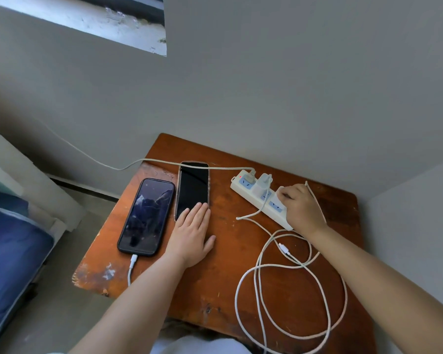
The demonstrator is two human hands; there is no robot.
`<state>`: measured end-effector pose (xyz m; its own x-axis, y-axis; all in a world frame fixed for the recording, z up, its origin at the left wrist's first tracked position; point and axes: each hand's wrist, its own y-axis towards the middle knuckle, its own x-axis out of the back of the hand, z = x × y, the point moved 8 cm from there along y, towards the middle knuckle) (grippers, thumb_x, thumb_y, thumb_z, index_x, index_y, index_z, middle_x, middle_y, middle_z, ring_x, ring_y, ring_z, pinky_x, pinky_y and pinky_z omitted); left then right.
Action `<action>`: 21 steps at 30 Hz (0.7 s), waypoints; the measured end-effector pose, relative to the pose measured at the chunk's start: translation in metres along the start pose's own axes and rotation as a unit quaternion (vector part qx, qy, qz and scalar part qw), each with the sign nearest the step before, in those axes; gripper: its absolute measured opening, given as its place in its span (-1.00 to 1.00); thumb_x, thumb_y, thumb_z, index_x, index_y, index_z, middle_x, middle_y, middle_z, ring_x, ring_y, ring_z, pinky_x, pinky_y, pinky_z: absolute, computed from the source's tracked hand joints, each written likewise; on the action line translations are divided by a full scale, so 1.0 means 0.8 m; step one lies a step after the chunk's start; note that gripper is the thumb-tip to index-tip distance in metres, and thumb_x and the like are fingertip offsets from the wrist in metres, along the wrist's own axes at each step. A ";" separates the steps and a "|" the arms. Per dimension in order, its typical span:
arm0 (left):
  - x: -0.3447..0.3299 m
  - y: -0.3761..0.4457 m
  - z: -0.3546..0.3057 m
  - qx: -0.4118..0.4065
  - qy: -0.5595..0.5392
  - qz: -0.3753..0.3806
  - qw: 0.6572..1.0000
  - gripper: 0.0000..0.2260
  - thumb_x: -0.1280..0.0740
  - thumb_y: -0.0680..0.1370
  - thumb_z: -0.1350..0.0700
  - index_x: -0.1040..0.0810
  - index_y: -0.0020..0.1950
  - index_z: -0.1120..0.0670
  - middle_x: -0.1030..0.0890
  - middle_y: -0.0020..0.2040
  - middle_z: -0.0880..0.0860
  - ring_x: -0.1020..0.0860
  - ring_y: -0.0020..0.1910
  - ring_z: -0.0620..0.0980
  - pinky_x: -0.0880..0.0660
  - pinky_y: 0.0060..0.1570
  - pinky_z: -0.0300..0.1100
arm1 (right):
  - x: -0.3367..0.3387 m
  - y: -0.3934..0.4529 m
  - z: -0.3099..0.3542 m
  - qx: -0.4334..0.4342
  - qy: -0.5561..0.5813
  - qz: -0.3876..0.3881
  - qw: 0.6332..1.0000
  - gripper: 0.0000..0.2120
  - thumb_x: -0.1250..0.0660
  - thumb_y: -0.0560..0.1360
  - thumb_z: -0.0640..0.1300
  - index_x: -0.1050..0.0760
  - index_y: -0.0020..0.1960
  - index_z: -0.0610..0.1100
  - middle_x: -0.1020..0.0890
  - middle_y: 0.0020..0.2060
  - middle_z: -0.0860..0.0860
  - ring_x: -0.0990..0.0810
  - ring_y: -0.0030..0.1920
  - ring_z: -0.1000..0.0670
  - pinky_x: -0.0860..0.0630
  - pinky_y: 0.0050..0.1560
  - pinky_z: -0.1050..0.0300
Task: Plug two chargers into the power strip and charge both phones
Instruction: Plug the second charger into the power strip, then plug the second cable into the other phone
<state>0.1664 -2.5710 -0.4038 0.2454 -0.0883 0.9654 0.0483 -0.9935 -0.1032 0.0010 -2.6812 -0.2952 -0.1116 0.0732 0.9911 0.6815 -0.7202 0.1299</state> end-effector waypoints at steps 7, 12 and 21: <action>0.010 0.008 -0.007 -0.031 0.037 0.060 0.997 -0.41 -0.02 0.56 -0.15 0.07 0.46 0.12 -0.02 0.52 0.11 0.06 0.48 0.08 0.16 0.43 -0.03 | -0.005 0.000 -0.005 -0.043 -0.003 0.045 0.998 -0.66 -0.31 0.37 -0.52 -0.48 0.15 -0.43 -0.57 0.11 -0.27 -0.45 0.18 -0.26 -0.52 0.07 -0.02; 0.041 0.027 -0.008 -0.162 0.088 0.097 0.978 -0.51 -0.09 0.55 -0.06 -0.15 0.41 0.14 -0.24 0.43 0.12 -0.18 0.38 0.11 -0.16 0.36 -0.03 | 0.004 -0.002 0.005 -0.040 0.000 0.074 0.996 -0.64 -0.30 0.41 -0.45 -0.48 0.20 -0.37 -0.53 0.24 -0.21 -0.34 0.35 -0.19 -0.39 0.28 -0.04; 0.041 0.050 -0.011 -0.334 0.356 0.263 0.832 -0.30 -0.33 0.46 0.17 0.04 0.45 0.03 -0.02 0.51 0.08 0.00 0.47 0.10 -0.14 0.39 0.04 | -0.023 -0.145 0.001 -0.234 0.095 -0.016 0.968 -0.77 -0.47 0.26 -0.47 -0.65 -0.10 -0.31 -0.71 -0.24 -0.23 -0.67 -0.16 -0.23 -0.55 -0.07 -0.16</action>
<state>0.1680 -2.6141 -0.3737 -0.5857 -0.3075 0.7499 -0.4919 -0.6005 -0.6304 -0.0759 -2.5984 -0.3282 -0.2880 0.0051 0.9576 0.2789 -0.9562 0.0890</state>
